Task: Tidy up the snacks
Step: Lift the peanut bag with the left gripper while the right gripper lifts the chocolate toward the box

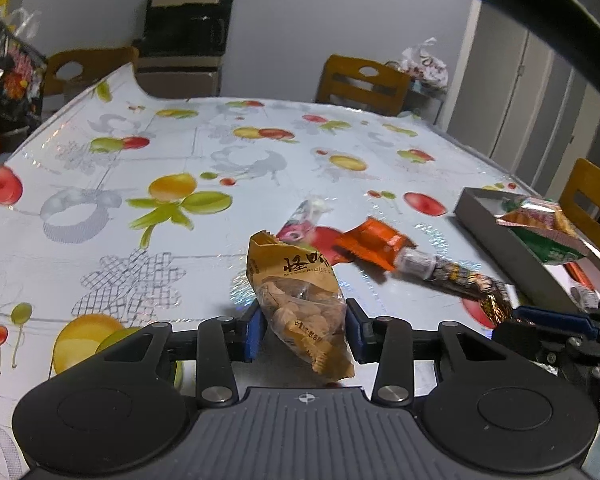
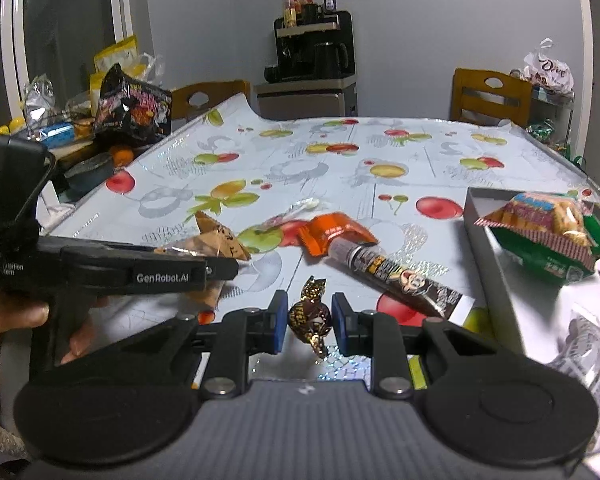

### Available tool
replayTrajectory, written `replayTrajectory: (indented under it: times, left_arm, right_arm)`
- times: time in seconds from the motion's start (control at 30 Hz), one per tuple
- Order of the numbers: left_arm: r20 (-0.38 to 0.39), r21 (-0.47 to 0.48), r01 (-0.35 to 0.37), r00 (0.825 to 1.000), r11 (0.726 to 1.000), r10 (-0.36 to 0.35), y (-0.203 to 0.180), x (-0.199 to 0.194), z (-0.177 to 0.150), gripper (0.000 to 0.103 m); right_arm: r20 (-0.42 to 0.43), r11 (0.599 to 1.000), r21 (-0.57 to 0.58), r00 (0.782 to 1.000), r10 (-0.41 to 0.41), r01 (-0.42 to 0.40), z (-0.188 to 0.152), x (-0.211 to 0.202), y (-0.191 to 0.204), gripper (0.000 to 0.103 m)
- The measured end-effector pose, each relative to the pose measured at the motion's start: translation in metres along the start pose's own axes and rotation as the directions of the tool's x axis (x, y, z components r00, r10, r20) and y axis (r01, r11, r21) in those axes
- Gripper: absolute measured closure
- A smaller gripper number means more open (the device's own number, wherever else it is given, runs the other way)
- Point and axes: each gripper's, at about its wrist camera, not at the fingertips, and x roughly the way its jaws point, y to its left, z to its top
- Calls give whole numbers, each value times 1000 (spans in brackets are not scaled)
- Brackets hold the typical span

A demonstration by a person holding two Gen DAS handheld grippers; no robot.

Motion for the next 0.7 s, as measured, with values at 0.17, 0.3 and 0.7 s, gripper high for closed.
replayTrajectory:
  times: [0.17, 0.3, 0.7]
  left_arm:
    - [28, 52, 15, 999, 999, -16, -18, -7, 5, 61]
    - [44, 97, 32, 998, 995, -37, -35, -12, 9, 62]
    - [78, 203, 109, 989, 973, -127, -85, -19, 9, 62]
  right_arm:
    - [40, 1000, -3, 999, -7, 7, 2, -16, -7, 80]
    - [66, 1000, 4, 998, -13, 13, 3, -30, -15, 80]
    - [137, 997, 49, 988, -70, 64, -5, -73, -52, 80]
